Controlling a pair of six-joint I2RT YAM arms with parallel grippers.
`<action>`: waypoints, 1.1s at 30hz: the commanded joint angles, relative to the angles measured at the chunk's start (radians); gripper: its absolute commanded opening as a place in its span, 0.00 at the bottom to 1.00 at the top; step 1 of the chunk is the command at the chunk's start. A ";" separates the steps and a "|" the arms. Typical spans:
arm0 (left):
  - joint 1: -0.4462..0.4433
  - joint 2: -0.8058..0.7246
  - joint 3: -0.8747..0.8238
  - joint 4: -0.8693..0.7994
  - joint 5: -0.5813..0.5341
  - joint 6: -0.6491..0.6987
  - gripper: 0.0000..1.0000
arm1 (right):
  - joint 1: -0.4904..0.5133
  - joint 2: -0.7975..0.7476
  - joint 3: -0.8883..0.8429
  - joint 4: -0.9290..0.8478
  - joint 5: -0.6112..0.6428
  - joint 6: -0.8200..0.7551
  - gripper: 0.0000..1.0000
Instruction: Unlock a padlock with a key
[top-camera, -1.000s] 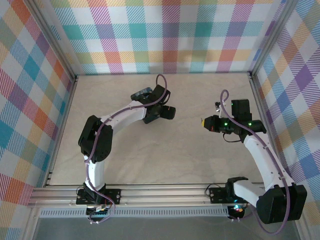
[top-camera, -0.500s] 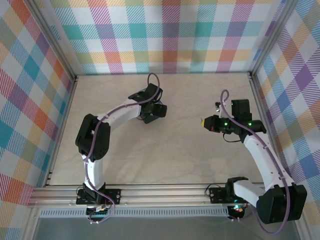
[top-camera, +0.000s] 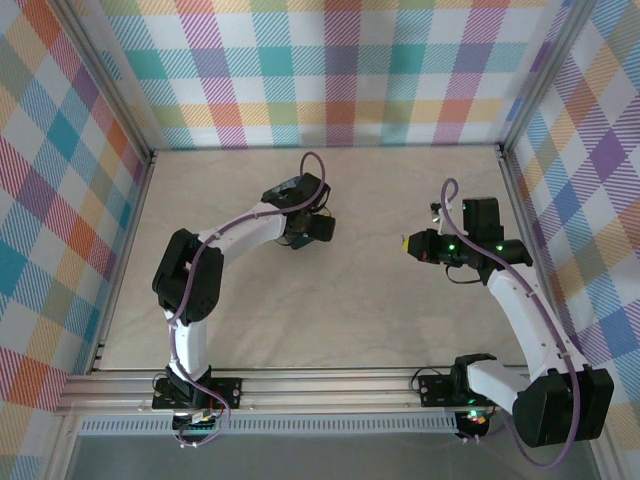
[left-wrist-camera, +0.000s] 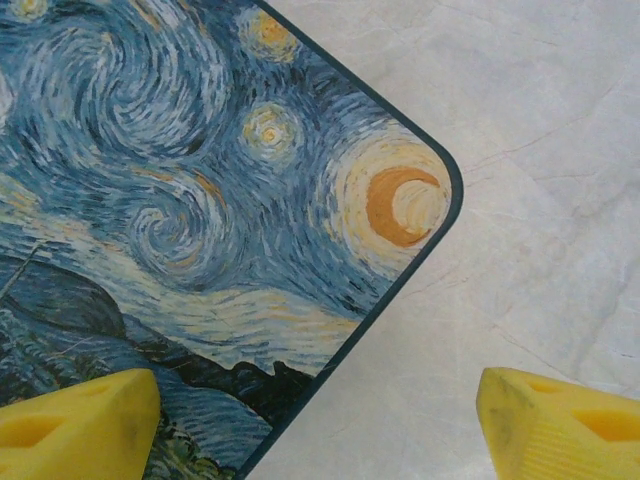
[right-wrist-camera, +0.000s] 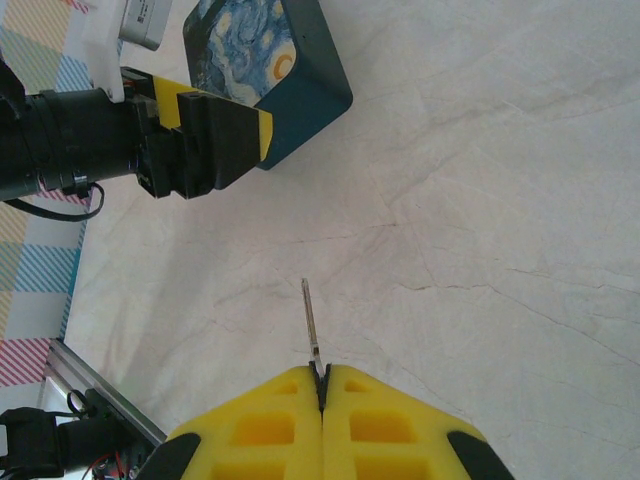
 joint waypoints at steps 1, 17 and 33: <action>-0.041 -0.006 -0.049 -0.052 0.075 -0.062 0.82 | -0.007 0.007 -0.008 0.020 -0.019 0.009 0.02; -0.208 0.004 -0.116 -0.004 0.140 -0.232 0.82 | -0.007 0.007 -0.003 0.006 -0.004 -0.001 0.02; -0.240 0.030 -0.044 0.028 0.187 -0.238 0.83 | -0.007 0.022 -0.015 0.015 -0.003 -0.003 0.02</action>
